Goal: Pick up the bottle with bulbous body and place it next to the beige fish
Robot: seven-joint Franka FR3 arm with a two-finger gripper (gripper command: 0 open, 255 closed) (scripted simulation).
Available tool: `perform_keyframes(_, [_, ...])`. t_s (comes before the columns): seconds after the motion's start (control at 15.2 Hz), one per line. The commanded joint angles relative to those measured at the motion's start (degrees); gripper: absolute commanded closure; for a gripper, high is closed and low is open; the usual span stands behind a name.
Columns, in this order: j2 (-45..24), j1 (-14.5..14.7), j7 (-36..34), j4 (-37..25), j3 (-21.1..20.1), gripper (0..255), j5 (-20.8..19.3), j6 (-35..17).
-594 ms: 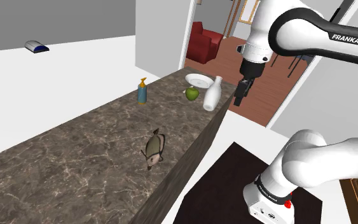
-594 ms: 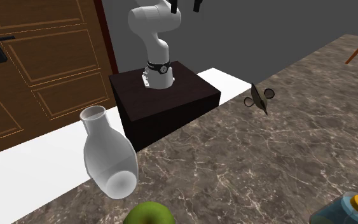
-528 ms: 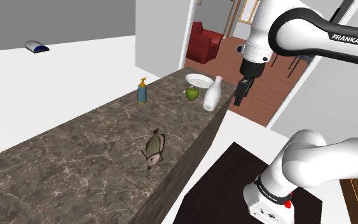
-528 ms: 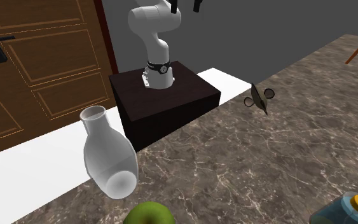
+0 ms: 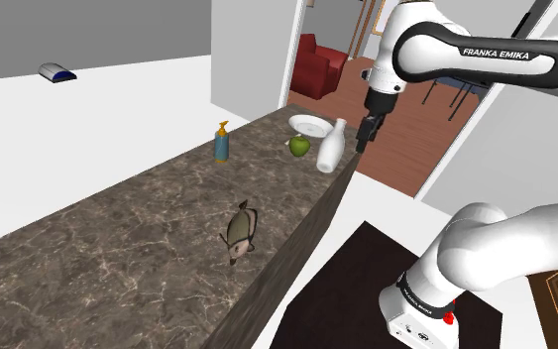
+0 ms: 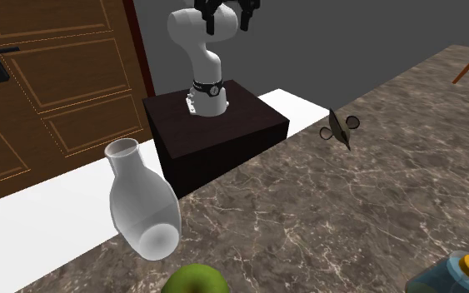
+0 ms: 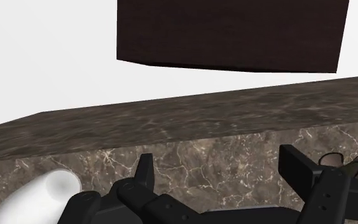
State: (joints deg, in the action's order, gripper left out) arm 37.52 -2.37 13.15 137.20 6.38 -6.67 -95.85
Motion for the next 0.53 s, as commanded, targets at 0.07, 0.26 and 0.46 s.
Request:
perform_keyframes(0.07, [-5.5,-0.7,3.0,-3.3,2.9,0,-0.9,-2.9])
perform_keyframes(0.26, [-10.9,-1.3,6.1,-6.6,5.7,0,-1.3,-5.7])
perform_keyframes(0.46, [-16.6,-1.7,9.4,-10.4,8.5,0,-0.9,-8.0])
